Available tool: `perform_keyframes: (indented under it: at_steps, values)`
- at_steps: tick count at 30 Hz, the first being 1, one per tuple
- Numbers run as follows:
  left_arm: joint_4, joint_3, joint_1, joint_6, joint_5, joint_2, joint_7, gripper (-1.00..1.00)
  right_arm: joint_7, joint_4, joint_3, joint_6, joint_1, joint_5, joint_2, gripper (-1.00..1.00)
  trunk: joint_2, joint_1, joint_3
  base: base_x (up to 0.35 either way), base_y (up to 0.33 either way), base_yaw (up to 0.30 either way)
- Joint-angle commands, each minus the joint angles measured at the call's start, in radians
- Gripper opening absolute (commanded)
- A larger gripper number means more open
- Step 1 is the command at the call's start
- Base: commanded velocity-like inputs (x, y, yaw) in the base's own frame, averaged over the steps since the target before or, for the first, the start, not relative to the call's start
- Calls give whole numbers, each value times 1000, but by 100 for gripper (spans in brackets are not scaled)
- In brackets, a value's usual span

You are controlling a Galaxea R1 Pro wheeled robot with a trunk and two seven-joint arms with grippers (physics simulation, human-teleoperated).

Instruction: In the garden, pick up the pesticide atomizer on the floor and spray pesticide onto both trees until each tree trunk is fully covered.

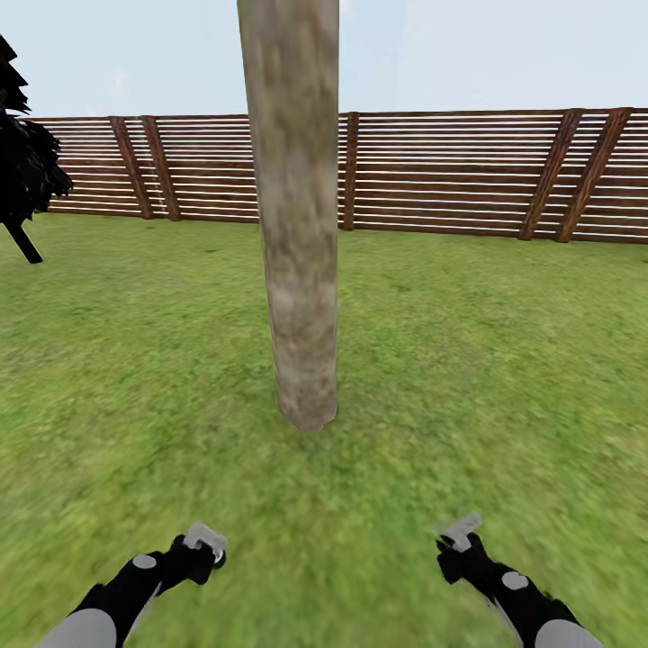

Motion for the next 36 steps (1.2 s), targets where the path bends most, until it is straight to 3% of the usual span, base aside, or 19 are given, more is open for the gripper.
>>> perform_keyframes:
  at_steps: [1, 4, 8, 10, 11, 14, 17, 19, 20, 27, 36]
  values:
    - [2, 23, -1, -5, 16, -2, 5, -100, 3, 1, -26, -5, 8, 6, -13, 100, 0, 0, -1, 0, 0, 0]
    - [5, 72, 0, 33, 96, -6, 18, -100, -3, 1, -81, -8, 38, 6, -81, 100, 0, 0, -1, 0, 0, 0]
    - [1, 75, 16, 56, 102, -6, 17, -100, -3, 2, -193, -8, 63, 6, -116, 100, 0, 0, -1, 0, 0, 0]
    - [-6, 74, 26, 60, 103, -5, 19, -100, -14, 0, -212, -8, 79, 6, -121, 100, 0, 0, -1, 0, 0, 0]
    - [-9, 73, 29, 65, 103, -5, 20, -100, -48, 0, -217, -8, 88, 6, -121, 100, 0, 0, -1, 0, 0, 0]
    - [-13, 83, 31, 72, 104, -7, 21, -100, -274, 13, -221, -8, 101, 7, -110, 100, 0, 0, -1, 42, 0, 0]
    - [-14, 87, 30, 110, 110, -8, 67, -100, -355, 71, -221, -47, 108, 10, -94, 100, 0, 0, -1, 253, 0, 0]
    - [-15, 85, 30, 175, 113, -17, 173, -100, -367, 98, -220, -108, 109, 13, -90, 100, 0, 0, -1, 323, -39, 0]
    - [-15, 84, 29, 186, 114, -21, 191, -100, -368, 101, -220, -116, 109, 13, -89, 100, 0, 0, -1, 308, -103, 0]
    - [-15, 80, 17, 213, 114, -50, 211, -100, -371, 101, -222, -123, 109, 11, -90, 100, 0, 0, -1, 201, -196, 0]
    - [-73, 77, -34, 440, 114, -74, 211, -100, -374, 100, -224, -123, 109, 5, -91, 100, 0, 0, -1, 79, -261, 0]
